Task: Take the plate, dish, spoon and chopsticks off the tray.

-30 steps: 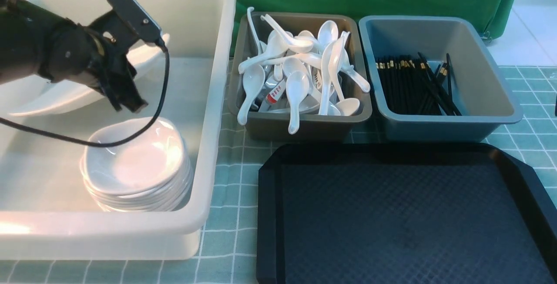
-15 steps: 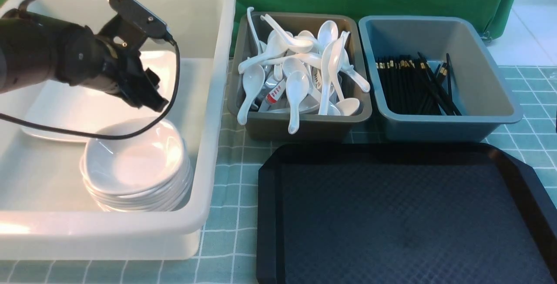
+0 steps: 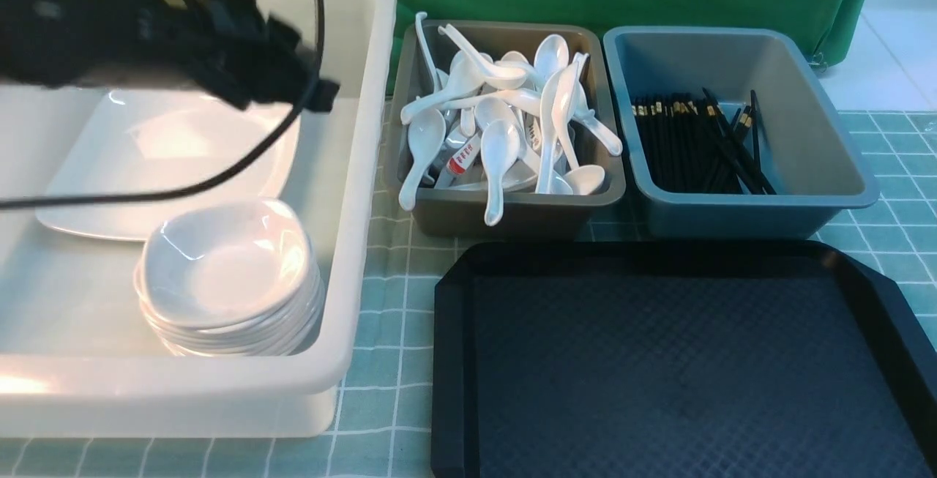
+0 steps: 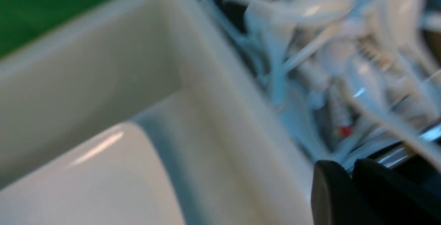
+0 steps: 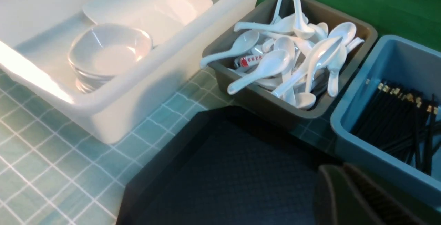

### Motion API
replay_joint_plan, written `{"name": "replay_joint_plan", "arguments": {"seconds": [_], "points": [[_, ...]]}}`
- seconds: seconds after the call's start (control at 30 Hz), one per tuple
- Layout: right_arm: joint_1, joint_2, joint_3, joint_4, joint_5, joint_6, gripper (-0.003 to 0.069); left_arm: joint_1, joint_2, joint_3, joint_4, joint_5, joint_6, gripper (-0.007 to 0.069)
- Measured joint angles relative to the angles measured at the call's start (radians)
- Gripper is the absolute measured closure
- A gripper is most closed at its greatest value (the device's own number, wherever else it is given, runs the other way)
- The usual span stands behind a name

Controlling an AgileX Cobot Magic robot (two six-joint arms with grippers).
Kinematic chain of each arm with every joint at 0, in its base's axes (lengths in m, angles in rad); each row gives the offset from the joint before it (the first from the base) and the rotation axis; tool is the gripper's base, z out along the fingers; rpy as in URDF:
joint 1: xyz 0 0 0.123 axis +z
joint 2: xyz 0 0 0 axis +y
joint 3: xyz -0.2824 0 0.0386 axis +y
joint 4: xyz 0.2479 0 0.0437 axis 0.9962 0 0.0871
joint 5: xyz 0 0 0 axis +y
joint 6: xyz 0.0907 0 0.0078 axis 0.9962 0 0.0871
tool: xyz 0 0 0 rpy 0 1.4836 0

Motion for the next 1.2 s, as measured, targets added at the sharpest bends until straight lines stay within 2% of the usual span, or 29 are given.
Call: {"name": "replay_joint_plan", "arguments": {"seconds": [0.1, 0.17, 0.3, 0.47, 0.77, 1.07, 1.2], "points": [[0.000, 0.000, 0.000, 0.000, 0.016, 0.000, 0.0592, -0.101, -0.281, 0.181, -0.068, -0.106, -0.035, 0.0617], [0.000, 0.000, 0.000, 0.000, 0.020, 0.000, 0.0592, -0.127, -0.398, 0.292, -0.097, -0.164, -0.052, 0.0619], [0.000, 0.000, 0.000, 0.000, 0.022, 0.000, 0.0589, -0.161, -0.627, 0.512, -0.132, -0.316, -0.067, 0.0619], [0.000, 0.000, 0.000, 0.000, 0.023, 0.001, 0.0586, -0.166, -0.782, 0.725, -0.131, -0.454, -0.070, 0.0616], [0.000, 0.000, 0.000, 0.000, 0.022, 0.002, 0.0571, -0.166, -0.824, 0.867, -0.027, -0.481, -0.070, 0.0615], [-0.006, 0.000, 0.000, 0.000, 0.022, 0.002, 0.0562, -0.166, -0.824, 0.969, -0.019, -0.467, -0.070, 0.0613], [-0.049, -0.006, 0.000, -0.063, 0.010, -0.002, 0.0563, -0.166, -0.824, 1.009, -0.018, -0.462, -0.072, 0.0613]]}}
